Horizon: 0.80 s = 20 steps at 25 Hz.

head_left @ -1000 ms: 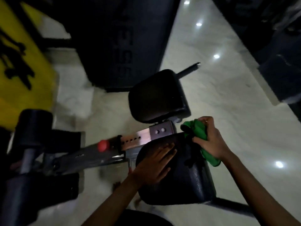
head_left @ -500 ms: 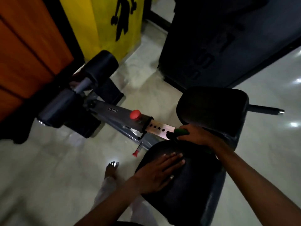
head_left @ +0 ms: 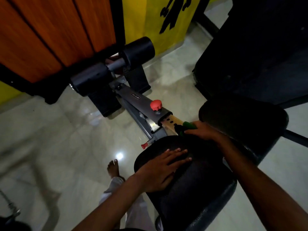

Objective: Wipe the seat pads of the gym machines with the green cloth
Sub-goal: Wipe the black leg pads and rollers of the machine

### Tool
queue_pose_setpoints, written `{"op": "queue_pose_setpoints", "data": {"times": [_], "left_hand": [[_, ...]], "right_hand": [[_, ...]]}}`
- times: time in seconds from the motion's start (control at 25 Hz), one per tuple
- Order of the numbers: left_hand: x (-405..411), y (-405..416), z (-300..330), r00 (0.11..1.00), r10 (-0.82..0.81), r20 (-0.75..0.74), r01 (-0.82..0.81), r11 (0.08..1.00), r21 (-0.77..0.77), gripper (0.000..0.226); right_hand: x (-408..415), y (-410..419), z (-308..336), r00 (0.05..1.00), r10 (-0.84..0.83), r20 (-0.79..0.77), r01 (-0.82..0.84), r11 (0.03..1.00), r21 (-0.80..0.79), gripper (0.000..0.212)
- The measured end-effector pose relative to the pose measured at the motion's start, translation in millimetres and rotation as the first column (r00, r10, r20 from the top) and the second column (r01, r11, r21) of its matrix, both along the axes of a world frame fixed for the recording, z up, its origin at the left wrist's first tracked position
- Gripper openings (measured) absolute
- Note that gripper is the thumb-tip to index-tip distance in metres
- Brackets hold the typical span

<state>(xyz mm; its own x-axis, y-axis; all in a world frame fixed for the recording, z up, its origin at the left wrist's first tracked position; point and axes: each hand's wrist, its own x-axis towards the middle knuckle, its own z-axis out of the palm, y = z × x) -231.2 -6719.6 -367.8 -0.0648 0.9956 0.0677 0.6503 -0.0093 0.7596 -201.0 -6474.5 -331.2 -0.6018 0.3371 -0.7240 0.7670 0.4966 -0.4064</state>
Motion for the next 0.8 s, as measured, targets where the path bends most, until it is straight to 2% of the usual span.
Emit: {"op": "queue_pose_setpoints", "data": {"times": [0.08, 0.16, 0.2, 0.28, 0.4, 0.56, 0.72, 0.8], "left_hand": [[4, -3, -2, 0.998, 0.056, -0.020, -0.055, 0.998, 0.009, 0.051], [7, -4, -4, 0.993, 0.117, -0.003, -0.117, 0.993, 0.016, 0.048], [8, -4, -4, 0.990, 0.142, 0.015, -0.142, 0.990, 0.020, 0.048], [9, -5, -5, 0.983, 0.177, 0.047, -0.178, 0.984, 0.018, 0.047], [8, -5, -9, 0.977, 0.207, 0.056, -0.209, 0.978, 0.016, 0.048], [8, -6, -15, 0.961, 0.261, 0.094, -0.260, 0.965, -0.022, 0.055], [7, -10, -17, 0.945, 0.303, 0.123, -0.299, 0.953, -0.050, 0.058], [8, -10, -17, 0.937, 0.320, 0.138, -0.318, 0.947, -0.040, 0.058]], "right_hand": [[-2, 5, 1, 0.999, 0.028, 0.014, -0.028, 1.000, -0.010, 0.023], [9, 13, 13, 0.998, 0.060, 0.015, -0.059, 0.995, -0.082, 0.004], [13, 16, 19, 0.998, 0.065, 0.009, -0.063, 0.991, -0.116, 0.004], [14, 18, 16, 0.999, 0.054, -0.002, -0.054, 0.995, -0.089, 0.002], [-11, 7, -14, 0.997, 0.075, 0.007, -0.075, 0.997, 0.007, 0.027], [-43, -9, -29, 0.984, 0.164, 0.066, -0.166, 0.986, 0.017, 0.035], [-35, 15, -12, 0.968, 0.169, 0.187, -0.153, 0.983, -0.099, 0.011], [-39, 16, -11, 0.963, 0.183, 0.198, -0.159, 0.978, -0.134, 0.005]]}}
